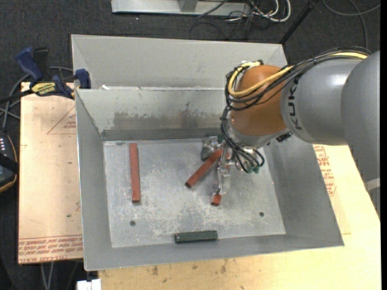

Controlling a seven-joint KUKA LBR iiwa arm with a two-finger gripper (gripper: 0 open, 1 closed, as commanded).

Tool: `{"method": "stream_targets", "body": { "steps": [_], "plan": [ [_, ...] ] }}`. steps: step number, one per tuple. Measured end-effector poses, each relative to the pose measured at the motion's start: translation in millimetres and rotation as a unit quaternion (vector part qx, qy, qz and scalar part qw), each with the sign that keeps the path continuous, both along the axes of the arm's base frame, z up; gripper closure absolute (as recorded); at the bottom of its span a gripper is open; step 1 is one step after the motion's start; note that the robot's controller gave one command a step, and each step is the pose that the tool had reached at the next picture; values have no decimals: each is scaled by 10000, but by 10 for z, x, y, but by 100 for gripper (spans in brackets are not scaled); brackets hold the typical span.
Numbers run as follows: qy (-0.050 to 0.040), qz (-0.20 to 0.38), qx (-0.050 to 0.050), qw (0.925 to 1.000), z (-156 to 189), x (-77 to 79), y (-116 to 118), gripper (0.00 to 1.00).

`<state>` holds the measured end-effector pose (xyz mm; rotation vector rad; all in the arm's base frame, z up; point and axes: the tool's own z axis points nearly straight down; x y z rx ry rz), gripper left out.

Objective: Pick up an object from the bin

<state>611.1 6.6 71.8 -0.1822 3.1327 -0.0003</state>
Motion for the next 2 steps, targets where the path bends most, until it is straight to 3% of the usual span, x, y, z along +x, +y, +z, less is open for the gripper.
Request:
{"method": "stream_targets", "body": {
  "steps": [1, 2],
  "plan": [
    [-26, 31, 13, 10000, 10, 16, 49, 100],
    [-46, 255, 4, 9997, 1474, 61, 153, 100]
  ]
}}
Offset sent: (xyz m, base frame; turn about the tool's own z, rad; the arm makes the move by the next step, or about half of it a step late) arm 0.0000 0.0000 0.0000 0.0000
